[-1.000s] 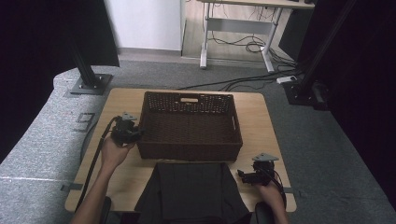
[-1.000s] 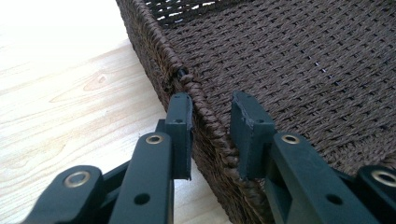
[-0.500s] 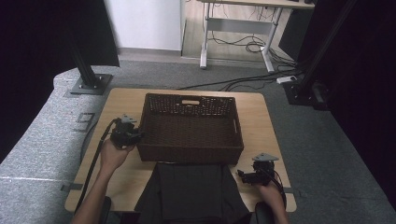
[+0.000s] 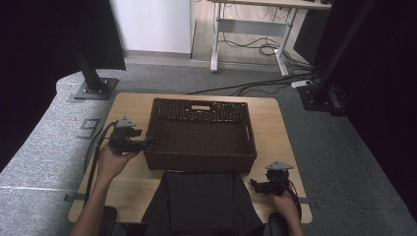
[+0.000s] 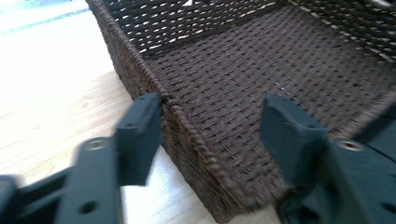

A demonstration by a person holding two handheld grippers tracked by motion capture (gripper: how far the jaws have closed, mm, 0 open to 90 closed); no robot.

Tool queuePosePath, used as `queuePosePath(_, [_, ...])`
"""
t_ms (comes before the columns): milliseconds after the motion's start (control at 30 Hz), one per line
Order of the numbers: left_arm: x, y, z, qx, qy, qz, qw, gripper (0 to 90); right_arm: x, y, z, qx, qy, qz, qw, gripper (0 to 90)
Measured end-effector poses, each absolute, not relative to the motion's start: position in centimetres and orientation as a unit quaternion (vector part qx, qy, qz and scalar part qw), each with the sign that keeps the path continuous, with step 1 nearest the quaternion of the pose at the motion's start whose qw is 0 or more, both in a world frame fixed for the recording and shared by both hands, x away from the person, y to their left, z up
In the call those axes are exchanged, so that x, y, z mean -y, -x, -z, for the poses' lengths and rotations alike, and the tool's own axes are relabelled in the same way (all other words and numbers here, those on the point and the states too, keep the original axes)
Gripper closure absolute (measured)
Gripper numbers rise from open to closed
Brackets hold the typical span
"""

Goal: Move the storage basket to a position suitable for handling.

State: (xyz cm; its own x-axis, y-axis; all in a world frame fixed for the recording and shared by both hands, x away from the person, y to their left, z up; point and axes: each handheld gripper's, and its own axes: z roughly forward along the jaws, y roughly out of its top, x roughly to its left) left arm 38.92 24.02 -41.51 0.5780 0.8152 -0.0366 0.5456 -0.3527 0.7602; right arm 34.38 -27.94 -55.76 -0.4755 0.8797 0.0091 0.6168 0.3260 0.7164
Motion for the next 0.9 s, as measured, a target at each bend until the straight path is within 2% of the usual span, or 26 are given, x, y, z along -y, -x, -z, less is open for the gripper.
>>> queuePosePath(233, [-25.4,-37.1,42.7,-0.423,-0.801,-0.163,0.391,23.2,27.9,-34.4,55.8,-0.790,-0.474,-0.336,0.195,0.0])
queuePosePath(300, [-25.9,-36.5,43.6,-0.422,-0.804,-0.155,0.389,15.9,27.9,-34.4,55.8,-0.790,-0.473,-0.336,0.195,0.0])
queuePosePath(600, [-27.8,-35.4,47.5,-0.431,-0.805,-0.153,0.377,12.7,27.9,-34.4,55.8,-0.790,-0.474,-0.336,0.195,0.0])
queuePosePath(900, [-27.1,-35.3,51.4,-0.431,-0.817,-0.165,0.345,1.9,27.9,-34.4,55.8,-0.790,-0.474,-0.336,0.195,0.0])
